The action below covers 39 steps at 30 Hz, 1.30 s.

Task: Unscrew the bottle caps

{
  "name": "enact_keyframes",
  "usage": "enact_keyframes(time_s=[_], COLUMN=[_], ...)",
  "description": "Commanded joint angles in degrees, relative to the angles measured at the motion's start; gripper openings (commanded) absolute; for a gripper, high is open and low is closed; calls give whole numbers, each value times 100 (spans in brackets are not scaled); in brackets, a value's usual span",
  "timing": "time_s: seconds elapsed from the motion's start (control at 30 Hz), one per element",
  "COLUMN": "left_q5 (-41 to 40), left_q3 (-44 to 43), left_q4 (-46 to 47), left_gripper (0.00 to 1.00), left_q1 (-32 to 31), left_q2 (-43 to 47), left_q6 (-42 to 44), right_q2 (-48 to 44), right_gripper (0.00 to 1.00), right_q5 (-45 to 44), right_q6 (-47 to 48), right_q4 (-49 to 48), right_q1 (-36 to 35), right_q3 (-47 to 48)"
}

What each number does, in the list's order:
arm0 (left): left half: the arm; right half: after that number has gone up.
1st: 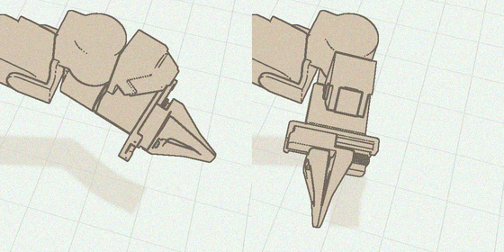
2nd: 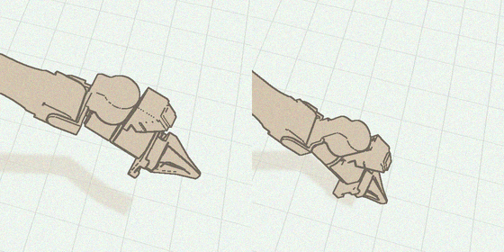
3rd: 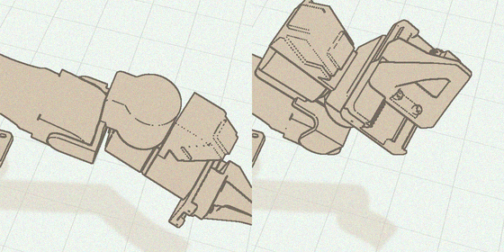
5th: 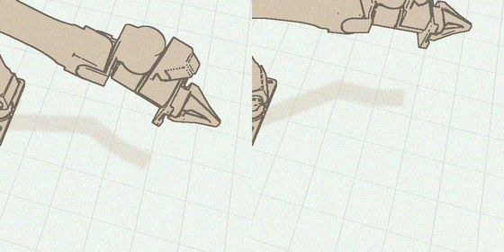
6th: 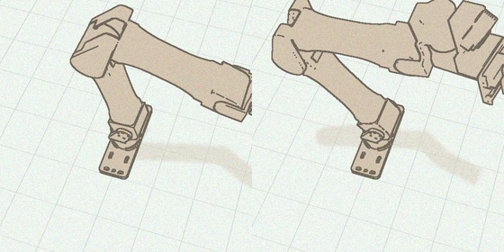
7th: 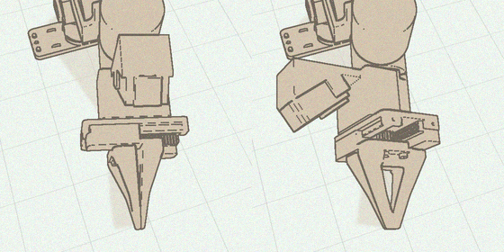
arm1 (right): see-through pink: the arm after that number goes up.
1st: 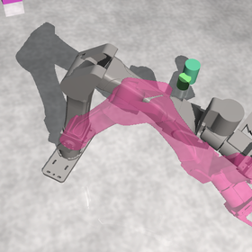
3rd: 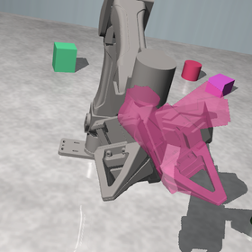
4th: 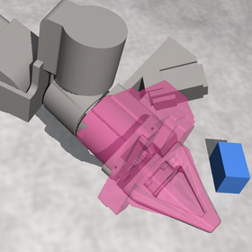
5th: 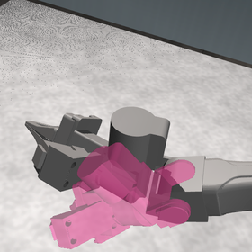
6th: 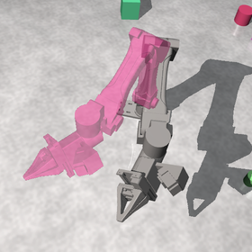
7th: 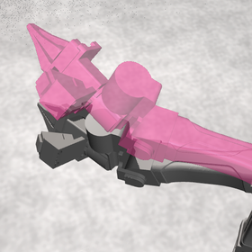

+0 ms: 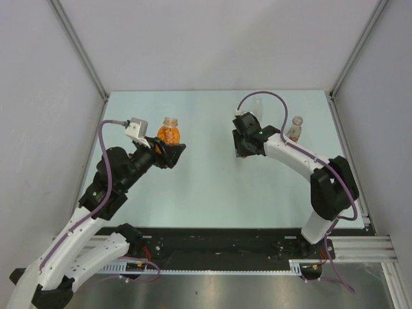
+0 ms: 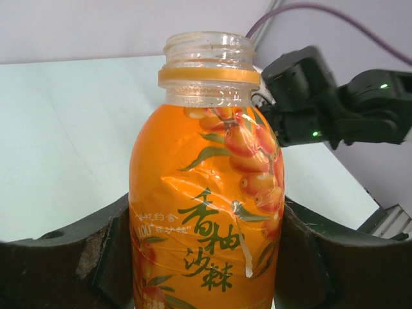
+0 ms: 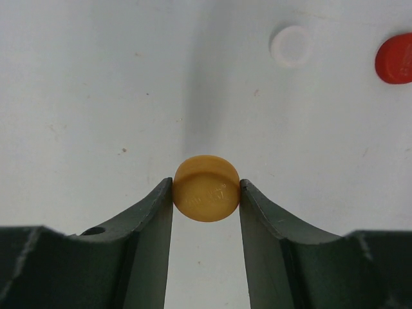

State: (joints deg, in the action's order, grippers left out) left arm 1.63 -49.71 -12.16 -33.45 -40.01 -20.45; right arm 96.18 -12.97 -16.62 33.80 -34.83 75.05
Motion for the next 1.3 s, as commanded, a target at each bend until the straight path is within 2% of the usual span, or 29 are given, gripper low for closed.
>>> enact_keyframes(time_s=[0.0, 0.33, 0.67, 0.93, 1.07, 1.13, 1.27], left_q5=[-154, -84, -75, -31, -22, -22, -22], left_q3=[41, 216, 269, 278, 269, 261, 260], left_q4=[91, 153, 170, 170, 179, 179, 179], left_gripper=[2, 2, 2, 5, 6, 8, 10], left_q1=[23, 32, 32, 23, 32, 23, 32], left_q2=[99, 90, 19, -33, -51, -68, -104], left_q6=[76, 6, -12, -47, -47, -47, -65], right_q2=[382, 1051, 1298, 1245, 1122, 1034, 920], right_gripper=[0, 0, 1, 24, 39, 42, 54], right_q5=[5, 313, 453, 454, 322, 278, 173], right_q6=[-236, -350, -429, -482, -509, -517, -517], right_q4=[-348, -611, -875, -902, -849, -796, -735], right_q1=[81, 231, 240, 240, 205, 178, 108], right_q3=[-78, -148, -385, -473, -482, -482, -482])
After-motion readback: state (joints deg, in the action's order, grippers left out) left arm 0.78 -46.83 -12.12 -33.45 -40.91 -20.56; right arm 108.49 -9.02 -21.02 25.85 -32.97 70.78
